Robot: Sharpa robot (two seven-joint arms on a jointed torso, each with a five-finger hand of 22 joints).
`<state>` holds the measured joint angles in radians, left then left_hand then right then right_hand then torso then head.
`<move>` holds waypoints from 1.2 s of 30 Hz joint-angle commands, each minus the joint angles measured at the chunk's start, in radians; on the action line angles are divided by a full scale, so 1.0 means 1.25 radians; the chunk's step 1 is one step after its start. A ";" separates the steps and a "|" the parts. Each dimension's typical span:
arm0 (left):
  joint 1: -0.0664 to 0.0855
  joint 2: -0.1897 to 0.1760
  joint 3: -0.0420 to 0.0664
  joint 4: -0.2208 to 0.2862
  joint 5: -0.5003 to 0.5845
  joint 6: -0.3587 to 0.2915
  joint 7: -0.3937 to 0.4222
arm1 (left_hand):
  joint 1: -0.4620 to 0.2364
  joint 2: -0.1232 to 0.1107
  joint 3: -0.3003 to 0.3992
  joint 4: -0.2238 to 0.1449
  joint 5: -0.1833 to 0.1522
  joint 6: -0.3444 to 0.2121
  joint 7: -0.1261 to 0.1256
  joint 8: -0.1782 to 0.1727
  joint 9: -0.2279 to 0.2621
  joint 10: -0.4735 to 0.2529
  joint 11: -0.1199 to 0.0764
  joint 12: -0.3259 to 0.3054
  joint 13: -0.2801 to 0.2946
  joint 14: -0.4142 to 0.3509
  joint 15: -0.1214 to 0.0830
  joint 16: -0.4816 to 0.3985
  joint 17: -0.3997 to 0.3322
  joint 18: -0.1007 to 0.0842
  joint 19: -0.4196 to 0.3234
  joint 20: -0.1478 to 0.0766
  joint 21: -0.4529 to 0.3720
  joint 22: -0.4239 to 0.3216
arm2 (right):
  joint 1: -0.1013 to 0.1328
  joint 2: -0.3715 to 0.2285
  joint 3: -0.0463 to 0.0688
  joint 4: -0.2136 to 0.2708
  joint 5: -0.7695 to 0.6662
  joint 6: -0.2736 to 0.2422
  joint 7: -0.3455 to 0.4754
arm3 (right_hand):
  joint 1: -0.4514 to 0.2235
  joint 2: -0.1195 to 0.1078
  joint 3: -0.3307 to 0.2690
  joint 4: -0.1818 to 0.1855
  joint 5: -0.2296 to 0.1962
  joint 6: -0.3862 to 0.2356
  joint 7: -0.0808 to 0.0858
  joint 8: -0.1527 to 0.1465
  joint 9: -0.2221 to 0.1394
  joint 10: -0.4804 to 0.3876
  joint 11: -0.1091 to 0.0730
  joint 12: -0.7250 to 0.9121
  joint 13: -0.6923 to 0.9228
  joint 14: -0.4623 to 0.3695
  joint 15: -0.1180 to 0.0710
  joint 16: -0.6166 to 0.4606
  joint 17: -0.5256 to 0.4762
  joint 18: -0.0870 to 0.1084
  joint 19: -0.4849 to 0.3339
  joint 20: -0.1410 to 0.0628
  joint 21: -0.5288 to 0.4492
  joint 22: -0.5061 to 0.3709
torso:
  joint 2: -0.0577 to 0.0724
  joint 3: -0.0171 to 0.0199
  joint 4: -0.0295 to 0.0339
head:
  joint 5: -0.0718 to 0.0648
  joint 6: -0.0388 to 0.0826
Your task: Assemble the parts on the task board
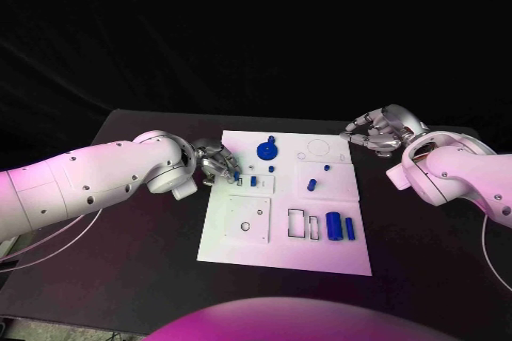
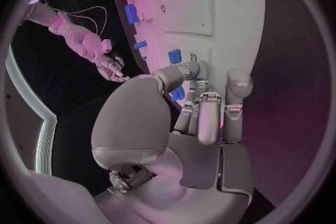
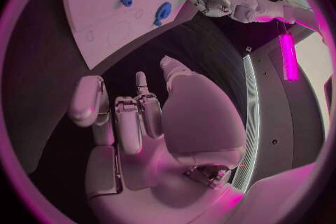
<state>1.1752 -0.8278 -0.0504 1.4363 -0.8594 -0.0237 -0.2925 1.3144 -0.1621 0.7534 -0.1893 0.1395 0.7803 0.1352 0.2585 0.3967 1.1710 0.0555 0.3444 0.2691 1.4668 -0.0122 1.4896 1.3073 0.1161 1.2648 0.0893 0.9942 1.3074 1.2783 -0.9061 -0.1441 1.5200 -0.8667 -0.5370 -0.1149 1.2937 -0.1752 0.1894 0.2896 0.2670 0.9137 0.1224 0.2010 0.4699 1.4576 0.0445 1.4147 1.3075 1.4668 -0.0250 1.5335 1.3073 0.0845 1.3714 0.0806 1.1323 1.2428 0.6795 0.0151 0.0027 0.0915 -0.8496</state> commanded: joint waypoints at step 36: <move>-0.003 -0.017 0.014 0.028 0.020 0.005 0.025 | -0.013 0.003 -0.035 -0.021 0.053 -0.080 -0.020 0.020 -0.020 0.004 -0.011 0.008 0.033 0.037 -0.010 -0.002 0.057 0.009 -0.007 -0.005 -0.001 0.074 | -0.003 0.000 0.000 -0.005 -0.008 0.014 0.001 | -0.007 0.000 0.003 -0.001 -0.002 -0.007 0.000 0.003 0.001 -0.001 -0.003 -0.003 0.080 0.063 -0.004 -0.003 0.126 0.015 0.001 -0.003 -0.005 -0.001 | -0.001 0.0004 0.0005 | -0.002 0.001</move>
<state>1.1712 -0.8486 -0.0340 1.4672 -0.8447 -0.0238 -0.2758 1.3090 -0.1568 0.7141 -0.2137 0.2012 0.6845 0.1107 0.2781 0.3728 1.1747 0.0519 0.3487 0.3080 1.4670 -0.0197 1.4896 1.3073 0.1161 1.2591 0.0879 0.9942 1.3074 1.2748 -0.9061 -0.1441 1.5135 -0.8667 -0.5346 -0.1157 1.2937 -0.1752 0.1894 0.2896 0.2670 0.9137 0.1224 0.2010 0.4706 1.4576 0.0445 1.4147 1.3073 1.4668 -0.0250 1.5335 1.3073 0.0845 1.3714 0.0805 1.1323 1.2428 0.6793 0.0147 0.0029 0.0890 -0.8483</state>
